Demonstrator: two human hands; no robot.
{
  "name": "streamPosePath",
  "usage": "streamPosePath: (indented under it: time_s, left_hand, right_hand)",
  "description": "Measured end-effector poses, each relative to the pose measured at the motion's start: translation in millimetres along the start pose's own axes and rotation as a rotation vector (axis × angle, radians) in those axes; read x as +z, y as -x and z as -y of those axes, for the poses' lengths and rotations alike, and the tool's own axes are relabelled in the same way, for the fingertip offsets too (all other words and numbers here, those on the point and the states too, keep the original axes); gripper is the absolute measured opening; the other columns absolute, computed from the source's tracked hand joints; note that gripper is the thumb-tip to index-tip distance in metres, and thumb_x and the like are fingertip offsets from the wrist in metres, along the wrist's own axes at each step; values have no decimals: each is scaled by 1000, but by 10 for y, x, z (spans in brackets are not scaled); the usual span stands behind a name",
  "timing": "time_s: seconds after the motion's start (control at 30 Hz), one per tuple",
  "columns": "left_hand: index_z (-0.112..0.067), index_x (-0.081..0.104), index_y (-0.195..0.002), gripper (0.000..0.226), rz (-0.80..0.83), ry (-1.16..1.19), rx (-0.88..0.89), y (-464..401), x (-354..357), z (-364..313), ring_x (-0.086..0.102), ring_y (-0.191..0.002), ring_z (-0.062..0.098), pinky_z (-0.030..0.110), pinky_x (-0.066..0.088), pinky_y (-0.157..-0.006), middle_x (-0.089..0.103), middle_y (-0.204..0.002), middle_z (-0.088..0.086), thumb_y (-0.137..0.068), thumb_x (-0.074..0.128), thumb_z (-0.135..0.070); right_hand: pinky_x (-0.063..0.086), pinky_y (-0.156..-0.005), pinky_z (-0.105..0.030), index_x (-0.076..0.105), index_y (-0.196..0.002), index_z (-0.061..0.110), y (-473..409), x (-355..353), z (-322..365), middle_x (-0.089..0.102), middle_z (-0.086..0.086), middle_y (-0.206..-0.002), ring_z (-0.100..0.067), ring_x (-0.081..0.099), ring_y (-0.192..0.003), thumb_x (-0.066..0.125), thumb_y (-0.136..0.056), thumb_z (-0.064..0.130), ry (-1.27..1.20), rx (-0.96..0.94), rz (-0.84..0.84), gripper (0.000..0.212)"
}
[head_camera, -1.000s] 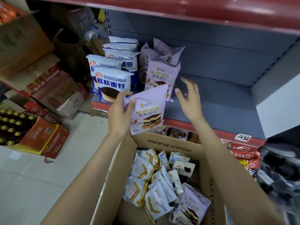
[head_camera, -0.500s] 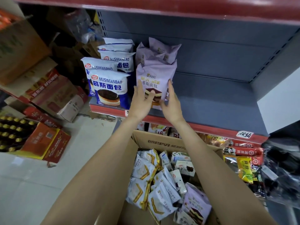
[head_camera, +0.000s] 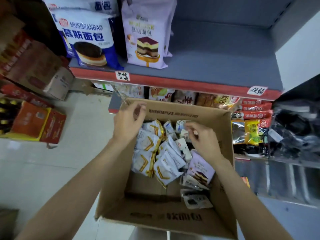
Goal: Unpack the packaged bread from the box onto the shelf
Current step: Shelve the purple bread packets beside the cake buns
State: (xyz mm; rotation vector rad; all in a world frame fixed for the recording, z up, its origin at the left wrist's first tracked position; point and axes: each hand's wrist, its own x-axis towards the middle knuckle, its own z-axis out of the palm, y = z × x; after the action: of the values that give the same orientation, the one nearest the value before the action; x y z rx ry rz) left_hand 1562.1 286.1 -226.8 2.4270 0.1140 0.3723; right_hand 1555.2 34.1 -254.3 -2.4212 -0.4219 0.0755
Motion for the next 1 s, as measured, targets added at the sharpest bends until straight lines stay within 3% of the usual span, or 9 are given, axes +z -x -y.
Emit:
streamPosePath:
  time_s: [0.07, 0.13, 0.2, 0.27, 0.37, 0.57, 0.8, 0.9, 1.0]
  left_hand:
    - [-26, 66, -104, 37, 121, -72, -39, 318, 241, 176, 65, -62, 22, 35, 52, -55, 69, -70, 1, -89, 40, -47]
    - [-27, 63, -109, 30, 287, -147, -67, 585, 536, 367, 67, -70, 22, 31, 51, -59, 71, -79, -2, -90, 48, -44]
    - [-25, 56, -121, 32, 514, -190, -72, 793, 849, 512, 66, -88, 19, 30, 51, -67, 69, -99, -4, -90, 57, -33]
    - [-24, 44, -134, 47, 754, -236, -88, 956, 1141, 610, 56, -112, 21, 35, 51, -84, 58, -122, 0, -90, 58, -33]
    - [-26, 32, -141, 58, 912, -308, -76, 1129, 1526, 686, 38, -128, 26, 37, 40, -97, 39, -139, 3, -90, 59, -31]
    - [-24, 25, -146, 67, 943, -299, -28, 1337, 2122, 828, 28, -137, 28, 39, 38, -103, 24, -151, 5, -89, 60, -30]
    - [-25, 22, -148, 74, 990, -237, -102, 1332, 2180, 724, 25, -139, 28, 39, 37, -105, 21, -153, 7, -88, 63, -32]
    - [-26, 23, -148, 75, 986, -133, -208, 1288, 1938, 668, 25, -139, 25, 38, 34, -107, 25, -152, 4, -86, 65, -30]
    - [-24, 25, -148, 70, 942, 43, -336, 1141, 1543, 485, 34, -136, 21, 34, 38, -103, 34, -148, 1, -89, 63, -29]
  right_hand:
    - [54, -60, -36, 63, -116, 14, 272, 249, -283, 70, -6, -99, -21, 65, -76, 52, -95, 16, 70, 68, 112, 23]
    - [52, -83, -41, 58, -124, 14, 474, 490, -547, 64, -9, -117, -28, 59, -105, 54, -93, 16, 227, 146, 254, 31]
    - [39, -102, -42, 45, -138, 15, 628, 671, -757, 51, -9, -135, -31, 42, -126, 57, -91, 21, 389, 242, 421, 48]
    - [32, -105, -39, 32, -144, 19, 727, 801, -951, 41, -8, -142, -29, 35, -131, 59, -89, 29, 514, 313, 527, 63]
    - [35, -99, -37, 27, -142, 15, 813, 965, -1219, 40, -11, -138, -28, 40, -125, 54, -91, 28, 650, 421, 569, 60]
    - [33, -101, -37, 38, -131, 11, 959, 1142, -1429, 49, -12, -131, -31, 42, -120, 44, -93, 16, 809, 501, 554, 39]
    - [41, -96, -43, 50, -116, 25, 1149, 947, -1149, 65, -2, -103, -26, 63, -94, 70, -75, 16, 788, 392, 405, 47]
    - [51, -68, -38, 62, -98, 16, 1065, 606, -899, 65, -7, -84, -30, 64, -73, 80, -55, 6, 678, 334, 245, 48]
    - [38, -50, -22, 64, -91, 14, 911, 137, -572, 64, -4, -76, -28, 63, -66, 83, -56, 13, 534, 226, 27, 41]
